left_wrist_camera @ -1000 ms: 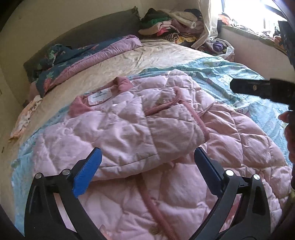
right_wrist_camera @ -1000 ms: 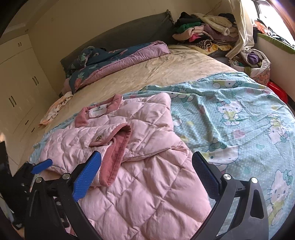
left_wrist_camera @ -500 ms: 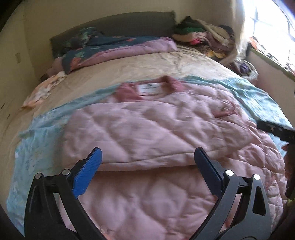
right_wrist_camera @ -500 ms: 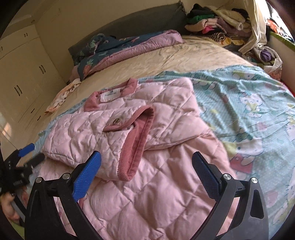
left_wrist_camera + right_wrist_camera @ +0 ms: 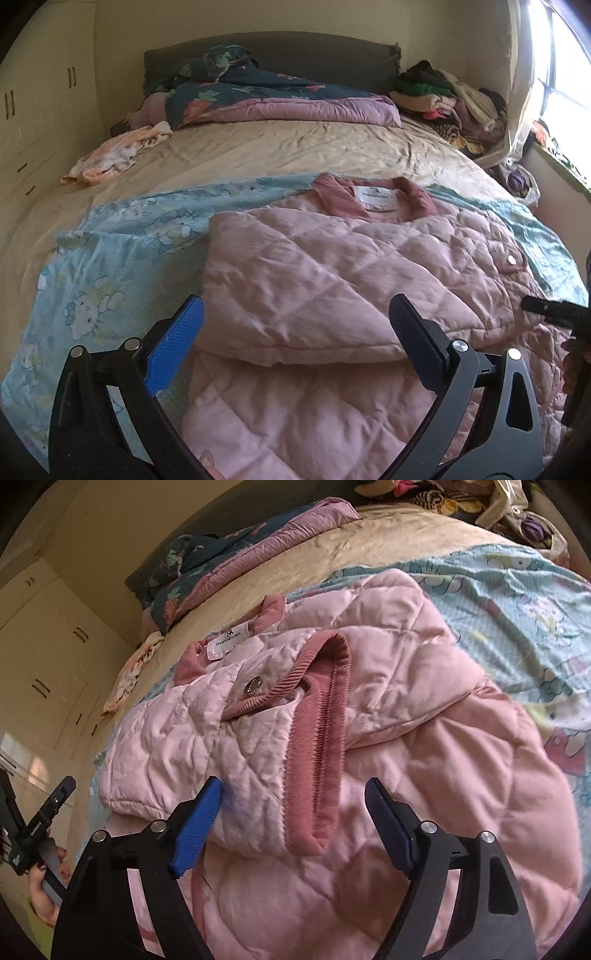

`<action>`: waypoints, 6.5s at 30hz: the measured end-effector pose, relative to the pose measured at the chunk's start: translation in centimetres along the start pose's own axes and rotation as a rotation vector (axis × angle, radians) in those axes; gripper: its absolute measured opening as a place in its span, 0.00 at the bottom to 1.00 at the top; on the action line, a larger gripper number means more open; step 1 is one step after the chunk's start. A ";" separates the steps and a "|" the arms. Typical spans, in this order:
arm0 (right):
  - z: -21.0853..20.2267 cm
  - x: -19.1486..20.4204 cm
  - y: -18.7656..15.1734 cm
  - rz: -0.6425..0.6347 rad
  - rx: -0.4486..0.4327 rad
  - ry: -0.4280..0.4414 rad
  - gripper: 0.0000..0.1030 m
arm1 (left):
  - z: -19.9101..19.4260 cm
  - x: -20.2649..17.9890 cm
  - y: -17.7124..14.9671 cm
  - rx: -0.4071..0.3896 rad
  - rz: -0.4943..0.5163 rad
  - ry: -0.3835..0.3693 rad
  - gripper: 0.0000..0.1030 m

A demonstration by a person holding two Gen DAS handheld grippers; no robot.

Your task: Fold large clothes

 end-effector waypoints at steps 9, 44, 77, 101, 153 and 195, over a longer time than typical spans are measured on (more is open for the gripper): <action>1.0 0.6 -0.4 0.014 -0.005 -0.012 0.49 | 1.4 1.7 0.9 0.001 -0.013 -0.004 0.91; -1.9 5.9 5.9 -0.365 -0.256 -0.094 0.17 | 4.0 3.3 0.8 0.029 -0.076 -0.057 0.91; -0.4 6.5 4.8 -0.444 -0.183 -0.194 0.57 | 7.7 -0.5 -2.8 0.150 0.011 -0.164 0.76; 10.9 10.2 0.5 -0.611 0.069 -0.203 0.70 | 8.2 -0.7 -3.4 0.176 0.022 -0.155 0.76; -3.4 12.4 -0.4 -0.437 -0.183 -0.083 0.96 | -2.5 -3.5 1.4 0.040 -0.026 -0.211 0.91; -17.4 10.9 -1.7 -0.432 -0.331 -0.051 0.96 | -15.0 -5.8 -0.6 -0.078 -0.056 -0.218 0.91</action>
Point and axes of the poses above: each gripper's, at about its wrist camera, not at the fingertips, and z roughly the way its jaws point, x to its left, y to its top, the point moved 3 cm from there along z, roughly the way its jaws point, and after that the axes turned 4 degrees about -x, right-handed, at the moved point
